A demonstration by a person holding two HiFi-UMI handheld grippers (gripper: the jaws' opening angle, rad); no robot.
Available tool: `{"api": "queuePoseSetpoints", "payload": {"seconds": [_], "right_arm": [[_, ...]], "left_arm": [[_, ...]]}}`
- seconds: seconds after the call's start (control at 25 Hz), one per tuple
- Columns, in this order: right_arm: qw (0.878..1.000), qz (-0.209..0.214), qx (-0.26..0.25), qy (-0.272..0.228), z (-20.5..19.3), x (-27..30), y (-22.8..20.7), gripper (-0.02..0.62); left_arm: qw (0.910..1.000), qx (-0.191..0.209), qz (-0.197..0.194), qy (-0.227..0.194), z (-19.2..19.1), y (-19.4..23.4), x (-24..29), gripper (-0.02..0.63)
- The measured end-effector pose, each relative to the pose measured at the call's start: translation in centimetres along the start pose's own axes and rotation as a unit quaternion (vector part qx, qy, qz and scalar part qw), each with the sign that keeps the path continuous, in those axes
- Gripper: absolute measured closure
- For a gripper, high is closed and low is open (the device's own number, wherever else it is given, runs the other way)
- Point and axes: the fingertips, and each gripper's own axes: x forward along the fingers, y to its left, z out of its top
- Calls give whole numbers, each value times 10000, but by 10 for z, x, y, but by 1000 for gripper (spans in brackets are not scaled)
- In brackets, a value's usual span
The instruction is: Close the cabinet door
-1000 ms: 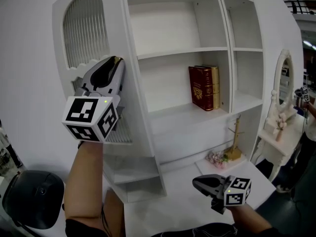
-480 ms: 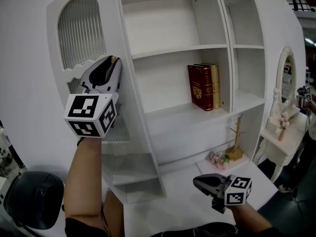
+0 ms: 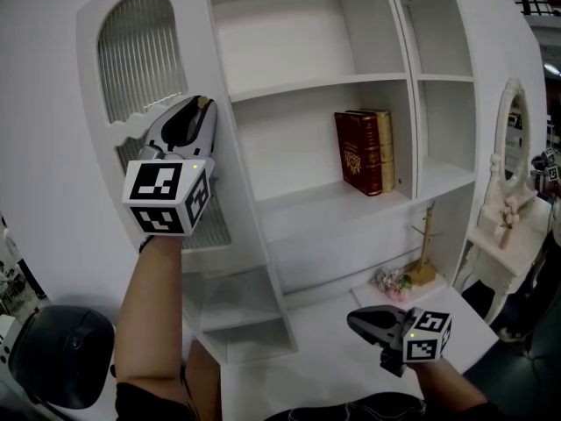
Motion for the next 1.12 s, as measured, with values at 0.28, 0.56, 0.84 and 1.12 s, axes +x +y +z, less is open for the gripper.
{"api": "queuePoseSetpoints", "payload": {"seconds": [0.28, 0.56, 0.84, 1.12], "right_arm": [[10000, 27, 34, -4, -3, 2, -10, 589], [9999, 22, 110, -24, -6, 2, -20, 589], [9997, 16, 244, -55, -14, 1, -27, 589], [9994, 71, 322, -77, -16, -1, -28, 589]], "left_arm": [[9999, 46, 71, 55, -13, 1, 11, 529], [9998, 64, 129, 122, -24, 4, 21, 528], [9994, 143, 207, 224, -33, 7, 28, 528], [9974, 457, 263, 487, -36, 6, 29, 528]]}}
